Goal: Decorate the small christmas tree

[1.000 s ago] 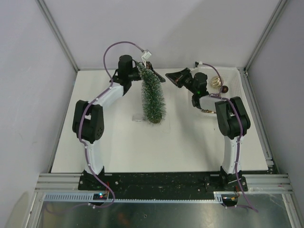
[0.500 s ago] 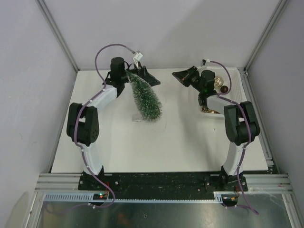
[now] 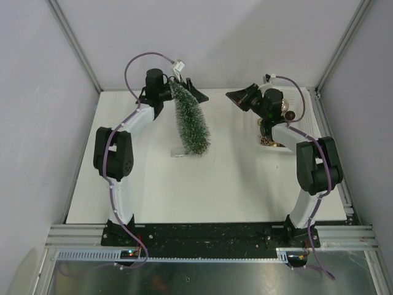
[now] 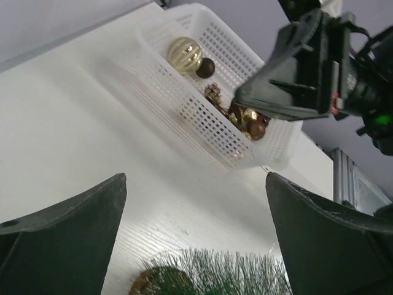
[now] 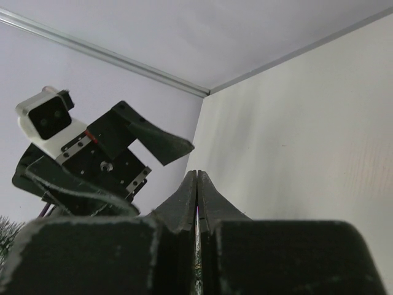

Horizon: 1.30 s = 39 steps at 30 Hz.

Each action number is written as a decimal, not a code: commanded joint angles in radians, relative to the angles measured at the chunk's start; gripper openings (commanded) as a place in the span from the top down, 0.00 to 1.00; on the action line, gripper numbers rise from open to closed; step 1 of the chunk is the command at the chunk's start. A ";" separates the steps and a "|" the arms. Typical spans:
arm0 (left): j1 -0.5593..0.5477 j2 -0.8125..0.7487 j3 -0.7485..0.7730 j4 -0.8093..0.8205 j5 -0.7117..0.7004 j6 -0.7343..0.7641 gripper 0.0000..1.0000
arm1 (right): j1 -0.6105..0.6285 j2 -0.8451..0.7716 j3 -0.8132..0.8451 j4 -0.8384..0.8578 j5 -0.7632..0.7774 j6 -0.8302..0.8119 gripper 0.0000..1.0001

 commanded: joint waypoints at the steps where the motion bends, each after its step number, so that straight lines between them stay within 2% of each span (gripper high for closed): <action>1: -0.002 0.064 0.133 -0.048 -0.027 -0.035 0.00 | -0.013 -0.073 -0.001 -0.011 0.012 -0.040 1.00; 5: -0.006 0.107 0.190 -0.086 -0.014 -0.011 0.00 | -0.027 -0.074 0.003 0.024 0.011 -0.024 1.00; 8: -0.016 0.109 0.184 -0.099 0.047 0.015 0.00 | -0.041 -0.055 0.029 0.035 0.005 -0.011 1.00; 12: -0.038 0.100 0.179 -0.166 0.124 0.126 0.00 | -0.045 -0.004 0.092 0.028 -0.005 -0.004 1.00; 16: -0.048 0.083 0.159 -0.201 0.107 0.212 0.00 | -0.043 0.040 0.149 0.005 -0.015 0.000 1.00; 19: -0.047 0.073 0.157 -0.203 0.087 0.252 0.00 | -0.030 0.048 0.154 -0.073 -0.028 -0.033 1.00; 22: -0.050 0.089 0.188 -0.202 0.098 0.257 0.00 | -0.004 0.048 0.123 -0.115 -0.037 -0.068 0.89; 27: -0.054 0.109 0.260 -0.201 0.099 0.273 0.00 | 0.025 0.026 0.017 -0.119 -0.045 -0.072 0.60; 29: -0.055 0.101 0.265 -0.203 0.074 0.307 0.00 | 0.025 0.010 -0.029 -0.099 -0.052 -0.064 0.52; 31: -0.056 0.088 0.257 -0.208 0.015 0.347 0.00 | 0.024 -0.010 -0.069 -0.083 -0.056 -0.065 0.49; 39: -0.053 0.062 0.203 -0.214 -0.415 0.399 0.00 | 0.024 -0.081 -0.136 -0.088 -0.057 -0.111 0.47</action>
